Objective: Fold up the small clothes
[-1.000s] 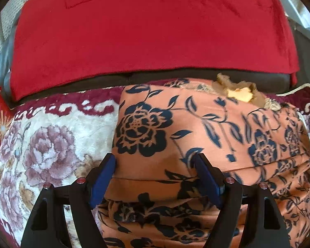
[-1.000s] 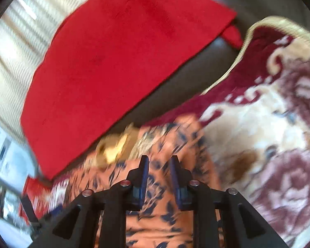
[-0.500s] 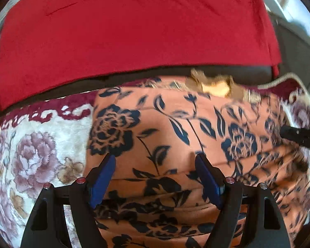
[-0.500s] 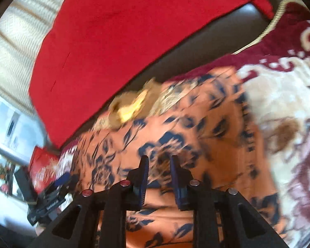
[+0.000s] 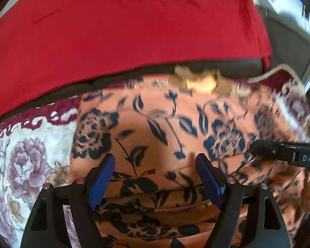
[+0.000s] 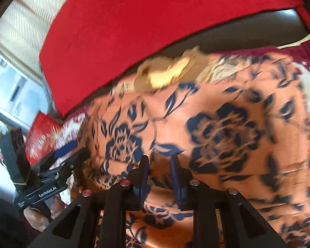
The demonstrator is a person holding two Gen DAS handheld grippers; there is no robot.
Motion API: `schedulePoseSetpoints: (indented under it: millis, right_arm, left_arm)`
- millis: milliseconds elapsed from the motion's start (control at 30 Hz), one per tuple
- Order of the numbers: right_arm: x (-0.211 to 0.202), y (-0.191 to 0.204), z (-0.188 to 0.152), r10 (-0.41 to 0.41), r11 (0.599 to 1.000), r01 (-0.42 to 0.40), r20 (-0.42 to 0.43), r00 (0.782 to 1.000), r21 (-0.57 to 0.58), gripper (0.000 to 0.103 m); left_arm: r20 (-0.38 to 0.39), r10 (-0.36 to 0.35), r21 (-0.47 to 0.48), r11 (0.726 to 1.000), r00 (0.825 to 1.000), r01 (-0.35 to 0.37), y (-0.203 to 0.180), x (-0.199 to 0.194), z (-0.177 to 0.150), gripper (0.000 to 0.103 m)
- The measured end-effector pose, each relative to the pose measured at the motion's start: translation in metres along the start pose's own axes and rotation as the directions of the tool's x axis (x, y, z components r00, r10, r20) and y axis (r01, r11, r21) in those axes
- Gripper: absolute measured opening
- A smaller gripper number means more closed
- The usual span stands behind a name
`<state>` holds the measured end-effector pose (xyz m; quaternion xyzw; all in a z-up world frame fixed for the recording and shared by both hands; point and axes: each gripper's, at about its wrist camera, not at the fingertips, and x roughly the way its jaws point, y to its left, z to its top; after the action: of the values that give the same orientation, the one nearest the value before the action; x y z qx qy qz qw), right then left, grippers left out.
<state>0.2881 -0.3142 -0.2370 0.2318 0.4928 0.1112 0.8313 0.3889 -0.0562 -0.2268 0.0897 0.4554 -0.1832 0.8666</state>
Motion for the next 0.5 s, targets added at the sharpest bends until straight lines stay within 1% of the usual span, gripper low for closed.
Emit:
schedulePoseSetpoints:
  millis: [33,67,133,167,200,233,300,367,400,433,467,500]
  right_arm:
    - [0.006,0.004,-0.001,-0.028,0.999,0.028,-0.008,1.0,-0.016,0.024]
    - [0.007,0.008,-0.002,-0.043,0.999,0.043,0.0,0.999,-0.031,0.024]
    - [0.005,0.01,0.001,-0.038,0.999,0.038,0.005,0.999,-0.027,0.024]
    - [0.003,0.007,0.004,-0.025,1.0,0.025,0.02,0.999,-0.011,0.024]
    - [-0.004,0.002,0.006,-0.021,1.0,0.021,0.044,0.999,0.007,0.024]
    - [-0.011,-0.004,0.009,-0.037,0.999,0.035,0.078,0.996,0.029,0.024]
    - [-0.024,-0.019,0.014,-0.085,0.994,0.074,0.136,0.987,0.081,0.024]
    - [-0.034,-0.034,0.02,-0.135,0.986,0.114,0.181,0.974,0.122,0.024]
    - [-0.036,-0.039,0.023,-0.178,0.979,0.153,0.197,0.964,0.131,0.024]
    - [-0.037,-0.046,0.027,-0.236,0.968,0.21,0.213,0.948,0.137,0.024]
    - [-0.035,-0.05,0.029,-0.272,0.959,0.246,0.214,0.938,0.141,0.024]
    - [-0.029,-0.057,0.031,-0.283,0.955,0.257,0.195,0.939,0.151,0.024]
  left_arm:
    - [-0.026,0.014,0.008,1.0,1.0,-0.014,-0.002,0.008,-0.001,0.081]
    - [-0.024,0.013,0.002,1.0,1.0,-0.013,0.0,0.008,-0.003,0.081]
    - [-0.013,0.008,-0.009,1.0,1.0,-0.008,0.0,0.003,-0.001,0.081]
    - [0.008,0.016,-0.01,1.0,1.0,-0.016,0.002,-0.002,0.0,0.081]
    - [0.039,0.044,-0.011,0.999,0.998,-0.044,0.003,-0.007,0.002,0.081]
    - [0.056,0.068,-0.015,0.998,0.996,-0.068,0.006,-0.01,0.003,0.081]
    - [0.074,0.108,-0.037,0.994,0.991,-0.106,0.014,-0.014,0.005,0.081]
    - [0.065,0.162,-0.074,0.985,0.985,-0.157,0.025,-0.01,0.006,0.081]
    - [0.055,0.201,-0.085,0.977,0.978,-0.196,0.03,-0.007,0.005,0.081]
    - [0.036,0.233,-0.09,0.969,0.972,-0.229,0.033,-0.001,0.005,0.081]
    - [0.007,0.257,-0.091,0.963,0.966,-0.255,0.036,0.007,0.004,0.081]
    - [-0.023,0.261,-0.093,0.961,0.965,-0.262,0.036,0.016,0.003,0.083]
